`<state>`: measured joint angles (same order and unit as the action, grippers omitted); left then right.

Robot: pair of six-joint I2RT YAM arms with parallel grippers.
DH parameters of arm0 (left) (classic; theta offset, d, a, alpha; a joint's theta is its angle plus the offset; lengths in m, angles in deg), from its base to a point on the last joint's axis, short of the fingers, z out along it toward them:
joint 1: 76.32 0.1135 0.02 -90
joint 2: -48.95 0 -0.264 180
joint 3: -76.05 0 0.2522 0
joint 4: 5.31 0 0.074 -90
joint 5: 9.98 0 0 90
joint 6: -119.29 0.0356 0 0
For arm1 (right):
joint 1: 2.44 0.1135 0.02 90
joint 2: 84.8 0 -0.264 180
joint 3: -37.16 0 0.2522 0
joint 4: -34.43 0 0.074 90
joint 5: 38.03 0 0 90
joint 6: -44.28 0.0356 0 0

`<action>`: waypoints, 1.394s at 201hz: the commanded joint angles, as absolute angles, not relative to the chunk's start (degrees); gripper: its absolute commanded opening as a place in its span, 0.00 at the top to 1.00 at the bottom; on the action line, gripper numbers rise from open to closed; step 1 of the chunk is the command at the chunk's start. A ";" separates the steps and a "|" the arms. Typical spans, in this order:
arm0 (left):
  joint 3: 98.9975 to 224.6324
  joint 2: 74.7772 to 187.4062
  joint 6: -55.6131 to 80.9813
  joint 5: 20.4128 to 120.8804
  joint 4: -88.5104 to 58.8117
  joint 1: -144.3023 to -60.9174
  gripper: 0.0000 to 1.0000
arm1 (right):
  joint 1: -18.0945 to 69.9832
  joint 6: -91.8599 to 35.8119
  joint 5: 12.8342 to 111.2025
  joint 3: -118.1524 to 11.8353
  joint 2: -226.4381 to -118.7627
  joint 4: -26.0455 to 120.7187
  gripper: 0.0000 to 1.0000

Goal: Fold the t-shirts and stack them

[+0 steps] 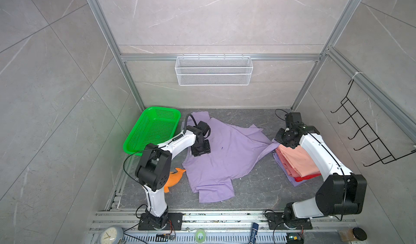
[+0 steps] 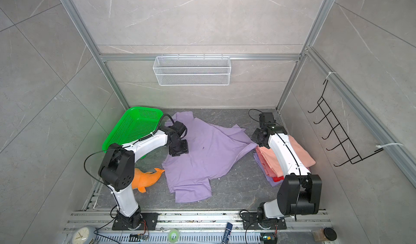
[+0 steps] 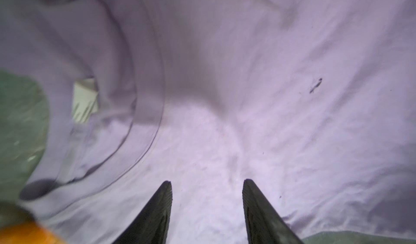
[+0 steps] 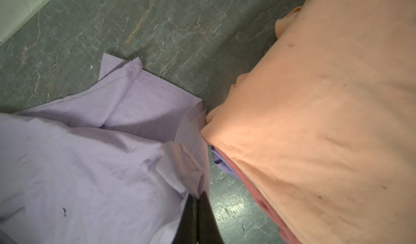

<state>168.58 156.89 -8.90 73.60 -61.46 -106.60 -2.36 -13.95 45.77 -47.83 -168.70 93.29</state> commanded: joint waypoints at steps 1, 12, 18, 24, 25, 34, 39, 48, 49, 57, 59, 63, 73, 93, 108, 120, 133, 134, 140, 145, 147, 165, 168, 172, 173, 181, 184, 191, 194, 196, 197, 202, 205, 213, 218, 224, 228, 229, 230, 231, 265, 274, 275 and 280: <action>170.78 159.42 -6.74 69.63 -59.16 -105.12 0.46 | -2.57 -11.39 45.41 -46.97 -168.47 92.51 0.95; 171.04 160.74 -6.72 69.58 -58.70 -104.57 0.46 | -2.60 -10.73 45.38 -46.44 -168.46 92.36 0.95; 171.32 161.51 -6.68 69.24 -58.41 -104.16 0.46 | -2.61 -10.32 45.30 -46.25 -168.46 92.31 0.95; 171.71 162.23 -6.72 68.89 -58.26 -103.66 0.46 | -2.61 -10.07 45.28 -46.08 -168.62 92.34 0.95; 171.76 162.37 -6.69 68.87 -58.26 -103.62 0.46 | -2.61 -10.01 45.28 -46.02 -168.63 92.28 0.95; 172.37 163.40 -6.61 68.55 -58.11 -102.91 0.47 | -2.59 -9.52 45.22 -45.80 -168.78 92.15 0.95; 172.67 163.90 -6.43 68.43 -58.08 -102.51 0.47 | -2.60 -9.16 45.12 -45.67 -168.82 92.09 0.95; 173.25 164.79 -6.15 68.22 -57.92 -101.86 0.47 | -2.61 -8.68 45.02 -45.37 -168.94 91.57 0.95; 173.33 164.92 -6.14 68.18 -57.92 -101.84 0.47 | -2.70 -8.66 45.02 -45.35 -168.97 91.50 0.95; 174.01 165.78 -5.97 68.14 -57.83 -101.20 0.47 | -2.61 -8.09 44.93 -45.16 -169.31 91.02 0.95; 174.17 166.05 -5.83 68.06 -57.74 -101.02 0.47 | -2.61 -7.93 44.93 -45.16 -169.43 90.87 0.95; 174.53 166.48 -5.73 67.91 -57.70 -100.72 0.47 | -2.56 -7.62 44.86 -45.08 -169.68 90.44 0.95; 175.46 167.68 -5.60 67.82 -57.41 -99.80 0.47 | -2.61 -6.96 44.93 -45.08 -170.50 89.75 0.95; 178.10 170.56 -5.04 67.54 -56.56 -97.98 0.48 | -2.64 -5.40 45.20 -45.35 -172.65 87.11 0.95; 181.78 173.73 -4.94 67.48 -56.15 -96.51 0.48 | -2.60 -3.97 45.20 -46.09 -175.22 84.16 0.95; 185.72 176.72 -4.75 67.21 -55.98 -95.41 0.49 | -2.61 -3.24 45.70 -47.59 -178.06 82.15 0.95; 191.06 180.04 -4.10 67.52 -56.67 -94.28 0.49 | -2.55 -2.12 46.22 -49.78 -181.16 80.82 0.95; 191.46 180.24 -4.02 67.57 -56.77 -94.18 0.49 | -2.58 -2.02 46.35 -50.14 -181.71 80.63 0.95; 194.09 181.77 -3.71 67.79 -57.08 -93.65 0.49 | -2.58 -1.68 46.66 -51.26 -183.12 79.93 0.95; 196.20 183.55 -3.40 67.52 -57.36 -93.25 0.49 | -2.58 -1.38 46.89 -52.25 -184.21 79.67 0.95; 196.96 184.38 -3.27 67.40 -57.40 -93.06 0.49 | -2.58 -1.22 46.94 -52.56 -184.69 79.59 0.95; 205.78 189.17 -2.64 67.03 -58.67 -91.60 0.49 | -2.50 -0.75 47.94 -55.67 -187.83 78.63 0.96; 207.25 190.00 -2.64 66.72 -59.09 -91.35 0.49 | -2.52 -0.65 48.05 -56.13 -188.22 78.60 0.96; 209.33 191.07 -2.64 66.49 -59.47 -91.04 0.50 | -2.53 -0.56 48.24 -56.70 -188.72 78.48 0.96; 209.82 191.25 -2.63 66.44 -59.57 -91.02 0.50 | -2.53 -0.55 48.26 -56.82 -188.84 78.45 0.96; 213.47 192.93 -2.45 66.05 -60.22 -90.74 0.50 | -2.58 -0.70 48.68 -57.59 -189.57 77.81 0.96; 214.68 193.42 -2.35 65.97 -60.26 -90.65 0.50 | -2.53 -0.72 48.85 -57.82 -189.84 77.54 0.96; 216.93 194.36 -2.09 65.77 -60.53 -90.60 0.50 | -2.53 -0.77 49.04 -58.35 -190.36 77.09 0.96; 217.71 194.50 -2.03 65.72 -60.55 -90.62 0.50 | -2.53 -0.87 49.09 -58.53 -190.50 76.76 0.96; 218.14 194.63 -1.94 65.63 -60.51 -90.57 0.50 | -2.53 -1.07 49.23 -58.59 -190.55 76.53 0.96; 218.31 194.65 -1.93 65.62 -60.44 -90.57 0.50 | -2.53 -1.16 49.32 -58.64 -190.58 76.42 0.95; 218.97 194.61 -1.83 65.27 -60.03 -90.62 0.50 | -2.54 -1.54 49.62 -58.83 -190.70 75.72 0.95; 219.15 194.43 -1.82 65.17 -59.81 -90.61 0.50 | -2.53 -1.59 49.82 -58.91 -190.71 75.45 0.95; 219.20 193.59 -1.76 65.03 -59.06 -90.56 0.50 | -2.53 -1.73 50.10 -59.31 -190.71 74.97 0.96; 219.03 192.64 -1.57 64.86 -58.58 -90.54 0.50 | -2.53 -2.00 50.24 -59.49 -190.65 74.83 0.96; 218.43 191.44 -1.25 64.73 -58.08 -90.51 0.51 | -2.53 -2.15 50.55 -59.67 -190.26 74.65 0.96; 217.76 190.36 -1.15 64.78 -57.64 -90.51 0.51 | -2.53 -2.36 50.78 -59.78 -190.05 74.64 0.95; 217.55 190.06 -1.13 64.75 -57.47 -90.53 0.51 | -2.53 -2.47 50.80 -59.77 -189.94 74.64 0.95; 217.36 189.81 -1.13 64.74 -57.39 -90.55 0.51 | -2.53 -2.52 50.90 -59.80 -189.84 74.64 0.95; 217.18 189.11 -1.12 64.73 -57.30 -90.55 0.51 | -2.53 -2.59 50.99 -59.82 -189.70 74.64 0.95; 204.06 174.19 0.16 64.75 -53.80 -90.86 0.50 | -2.54 -4.55 52.93 -57.60 -184.41 75.04 0.95; 200.38 170.64 0.20 65.31 -54.53 -91.06 0.50 | -2.54 -4.97 53.72 -56.24 -182.63 74.92 0.94; 200.03 170.26 0.20 65.45 -54.64 -91.07 0.50 | -2.53 -5.00 53.85 -56.02 -182.41 74.91 0.94; 197.89 168.42 0.09 65.89 -55.30 -91.10 0.50 | -2.53 -5.24 54.27 -55.07 -181.50 74.82 0.94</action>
